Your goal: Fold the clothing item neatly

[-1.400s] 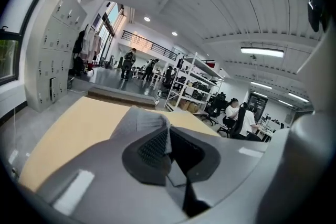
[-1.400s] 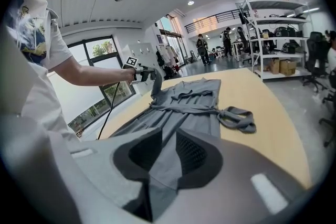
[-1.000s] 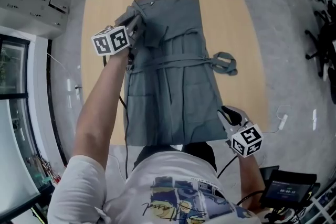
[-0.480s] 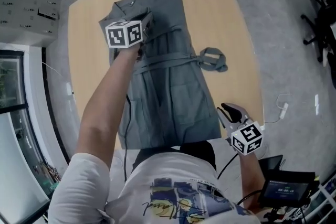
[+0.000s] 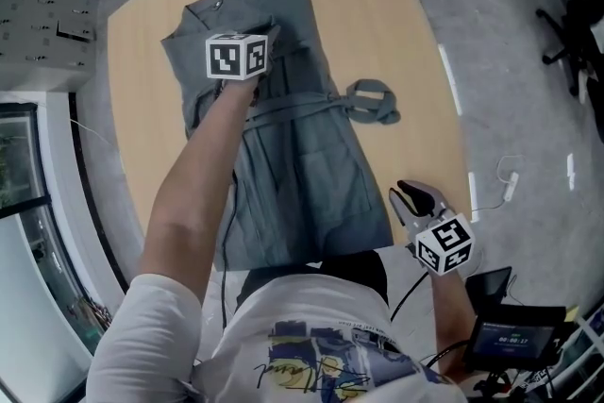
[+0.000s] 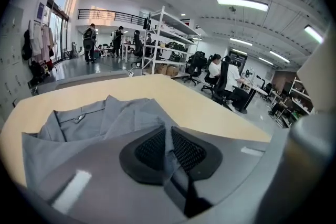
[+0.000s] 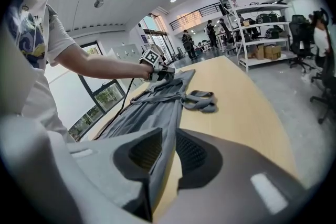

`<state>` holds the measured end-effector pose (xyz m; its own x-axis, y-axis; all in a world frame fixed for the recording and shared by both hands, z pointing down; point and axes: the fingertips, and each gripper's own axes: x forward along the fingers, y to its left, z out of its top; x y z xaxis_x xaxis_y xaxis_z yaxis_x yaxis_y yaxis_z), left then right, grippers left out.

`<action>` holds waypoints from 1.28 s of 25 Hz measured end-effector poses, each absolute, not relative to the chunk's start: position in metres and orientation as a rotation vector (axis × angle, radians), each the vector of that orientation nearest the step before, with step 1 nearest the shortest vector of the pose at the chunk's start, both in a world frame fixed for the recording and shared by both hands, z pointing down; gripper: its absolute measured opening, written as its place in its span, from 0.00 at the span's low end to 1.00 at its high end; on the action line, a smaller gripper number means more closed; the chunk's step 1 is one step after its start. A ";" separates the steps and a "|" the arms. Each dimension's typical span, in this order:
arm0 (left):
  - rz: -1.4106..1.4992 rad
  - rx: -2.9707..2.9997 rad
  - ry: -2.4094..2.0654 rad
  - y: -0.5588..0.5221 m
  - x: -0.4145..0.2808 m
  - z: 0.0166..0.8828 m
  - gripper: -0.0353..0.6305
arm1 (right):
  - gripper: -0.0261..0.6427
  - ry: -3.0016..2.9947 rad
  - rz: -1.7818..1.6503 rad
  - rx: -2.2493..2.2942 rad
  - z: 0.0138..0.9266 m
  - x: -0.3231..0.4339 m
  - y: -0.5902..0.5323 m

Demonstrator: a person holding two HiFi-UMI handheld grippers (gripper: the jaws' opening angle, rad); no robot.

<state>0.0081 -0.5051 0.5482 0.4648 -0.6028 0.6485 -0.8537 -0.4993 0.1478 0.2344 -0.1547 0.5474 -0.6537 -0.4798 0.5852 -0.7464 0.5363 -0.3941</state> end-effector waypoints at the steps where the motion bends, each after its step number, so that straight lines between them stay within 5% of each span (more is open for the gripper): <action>1: 0.765 2.257 -1.213 -0.504 0.009 0.551 0.15 | 0.15 -2.368 0.891 1.004 0.549 0.235 -0.155; 5: 0.824 2.256 -1.193 -0.497 0.015 0.555 0.29 | 0.15 -2.374 0.890 0.996 0.551 0.235 -0.157; 32: 0.522 2.387 -1.187 -0.312 -0.043 0.459 0.29 | 0.15 -2.437 0.650 0.634 0.543 0.144 -0.162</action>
